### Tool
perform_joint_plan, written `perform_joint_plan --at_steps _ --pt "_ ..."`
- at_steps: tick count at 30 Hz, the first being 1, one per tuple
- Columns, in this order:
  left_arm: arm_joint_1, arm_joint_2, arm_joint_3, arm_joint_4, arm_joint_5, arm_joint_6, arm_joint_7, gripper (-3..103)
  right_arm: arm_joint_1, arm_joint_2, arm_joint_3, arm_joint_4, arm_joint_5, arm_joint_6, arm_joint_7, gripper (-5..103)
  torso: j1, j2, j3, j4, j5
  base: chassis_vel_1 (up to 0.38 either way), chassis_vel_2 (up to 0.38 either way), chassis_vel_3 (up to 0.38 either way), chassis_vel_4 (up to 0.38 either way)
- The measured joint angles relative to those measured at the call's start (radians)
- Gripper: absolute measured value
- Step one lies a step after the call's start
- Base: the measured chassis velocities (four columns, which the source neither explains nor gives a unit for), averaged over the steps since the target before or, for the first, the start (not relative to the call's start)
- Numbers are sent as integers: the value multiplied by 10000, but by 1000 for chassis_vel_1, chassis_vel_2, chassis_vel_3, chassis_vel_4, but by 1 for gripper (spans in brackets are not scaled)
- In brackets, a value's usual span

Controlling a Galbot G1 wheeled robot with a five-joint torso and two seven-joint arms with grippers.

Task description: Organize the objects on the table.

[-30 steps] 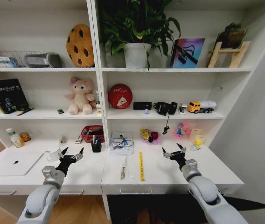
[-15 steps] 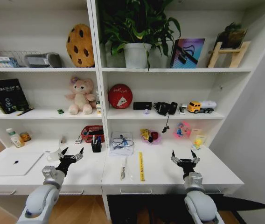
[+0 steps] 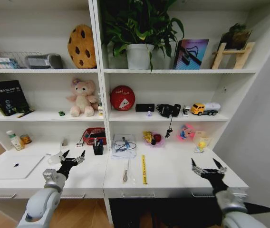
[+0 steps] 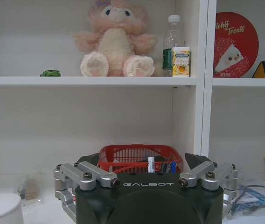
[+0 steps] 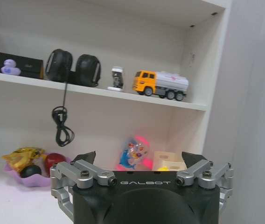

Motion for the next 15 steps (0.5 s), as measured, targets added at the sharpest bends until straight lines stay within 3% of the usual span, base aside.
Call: perform_joint_plan --at_steps 15 --pt "0 0 0 0 0 0 -1 100 -24 -40 349 -135 356 70 -85 100 0 0 0 3 -1 0 0 0 0"
